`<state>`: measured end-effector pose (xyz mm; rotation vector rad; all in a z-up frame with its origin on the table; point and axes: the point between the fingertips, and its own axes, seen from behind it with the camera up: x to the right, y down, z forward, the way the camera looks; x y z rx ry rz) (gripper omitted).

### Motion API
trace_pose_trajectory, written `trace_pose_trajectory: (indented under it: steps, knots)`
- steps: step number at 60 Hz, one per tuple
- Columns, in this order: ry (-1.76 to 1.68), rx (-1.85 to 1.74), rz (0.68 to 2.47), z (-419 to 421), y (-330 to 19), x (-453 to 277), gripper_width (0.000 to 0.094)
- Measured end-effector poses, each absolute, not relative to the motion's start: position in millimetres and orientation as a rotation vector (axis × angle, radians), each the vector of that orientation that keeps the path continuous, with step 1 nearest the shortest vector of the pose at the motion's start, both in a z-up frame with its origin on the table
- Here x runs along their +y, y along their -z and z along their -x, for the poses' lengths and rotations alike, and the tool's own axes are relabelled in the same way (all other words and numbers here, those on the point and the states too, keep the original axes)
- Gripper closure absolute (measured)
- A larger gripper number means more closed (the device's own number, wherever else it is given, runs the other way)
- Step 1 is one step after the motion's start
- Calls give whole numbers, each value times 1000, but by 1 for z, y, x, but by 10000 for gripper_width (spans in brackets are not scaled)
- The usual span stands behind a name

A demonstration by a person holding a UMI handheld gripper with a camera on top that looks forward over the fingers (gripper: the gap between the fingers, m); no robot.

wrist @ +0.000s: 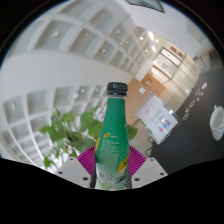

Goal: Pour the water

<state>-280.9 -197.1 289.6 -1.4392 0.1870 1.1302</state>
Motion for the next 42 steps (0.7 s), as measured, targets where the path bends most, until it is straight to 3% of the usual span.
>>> trace_pose_trajectory:
  steps: [5, 11, 19, 27, 42]
  knots:
    - [-1403, 353, 1357, 258, -314, -185, 530]
    - [-1741, 620, 1198, 202, -313, -160, 531]
    - [-2030, 974, 963, 145, -283, -134, 533]
    - [-2124, 1183, 849, 110, -241, -110, 532]
    - [-2158, 1196, 922, 112, -235, -108, 532]
